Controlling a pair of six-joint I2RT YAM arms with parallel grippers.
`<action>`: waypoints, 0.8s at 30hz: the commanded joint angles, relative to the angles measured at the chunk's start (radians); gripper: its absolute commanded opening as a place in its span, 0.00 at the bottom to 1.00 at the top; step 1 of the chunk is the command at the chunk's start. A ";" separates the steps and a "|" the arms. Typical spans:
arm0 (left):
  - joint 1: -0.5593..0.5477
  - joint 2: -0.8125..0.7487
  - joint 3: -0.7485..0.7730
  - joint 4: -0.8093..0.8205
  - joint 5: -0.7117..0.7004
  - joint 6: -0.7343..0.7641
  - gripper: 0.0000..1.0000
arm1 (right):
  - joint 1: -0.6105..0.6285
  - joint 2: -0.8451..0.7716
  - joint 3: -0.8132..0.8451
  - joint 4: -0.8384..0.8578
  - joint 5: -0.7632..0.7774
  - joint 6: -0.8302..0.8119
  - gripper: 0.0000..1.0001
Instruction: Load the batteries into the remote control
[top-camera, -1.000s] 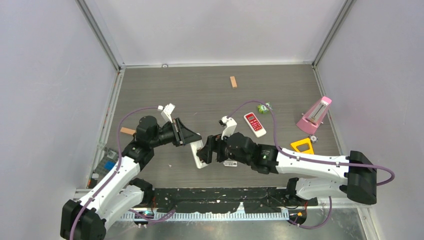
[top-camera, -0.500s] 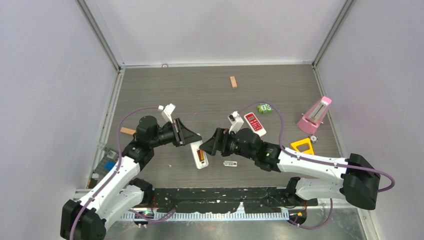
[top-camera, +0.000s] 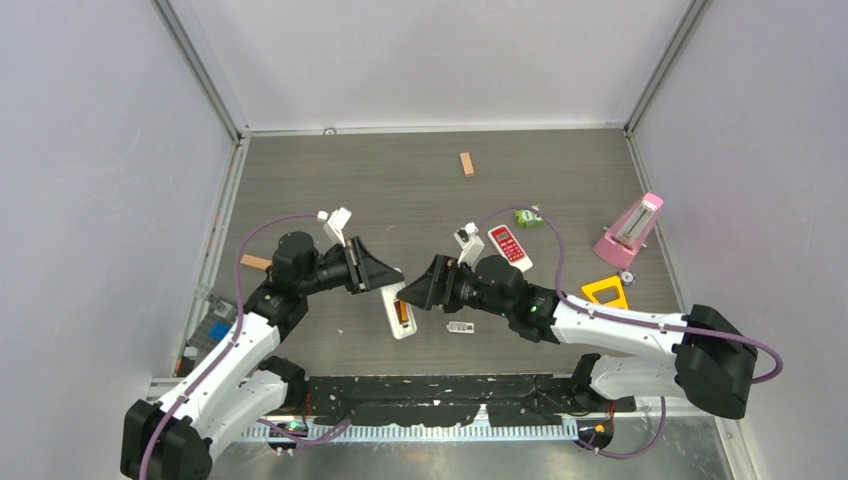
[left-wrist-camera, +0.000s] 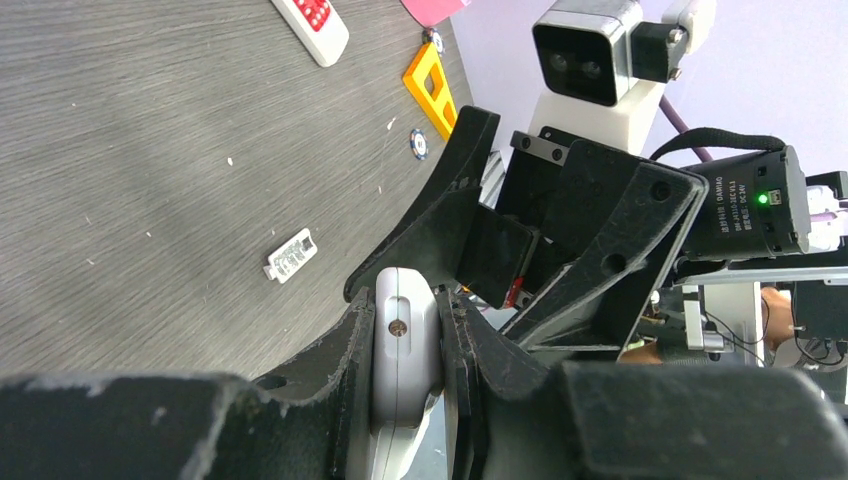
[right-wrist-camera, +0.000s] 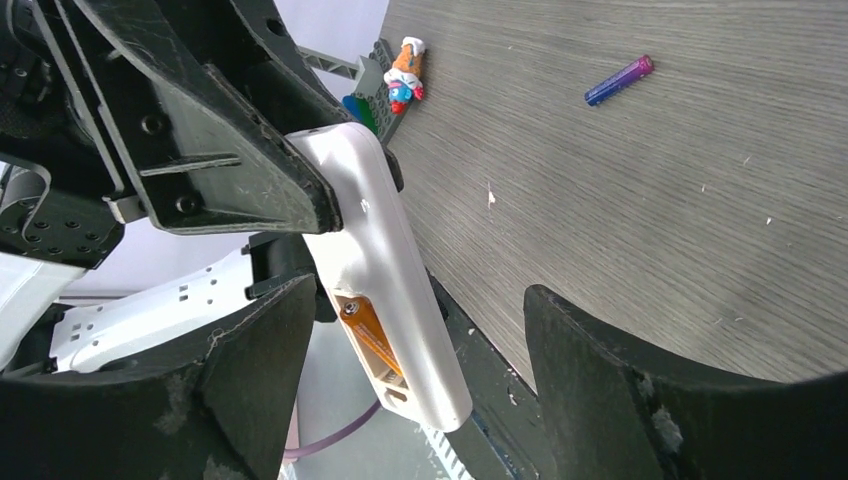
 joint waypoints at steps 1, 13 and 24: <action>0.000 -0.019 0.052 0.048 0.031 -0.010 0.00 | -0.005 0.018 -0.010 0.057 -0.030 0.008 0.80; 0.000 -0.023 0.051 0.061 0.030 -0.026 0.00 | -0.004 0.036 -0.031 0.082 -0.051 0.016 0.75; -0.001 -0.062 0.063 0.069 0.024 -0.053 0.00 | -0.004 0.048 -0.066 0.105 -0.060 0.003 0.70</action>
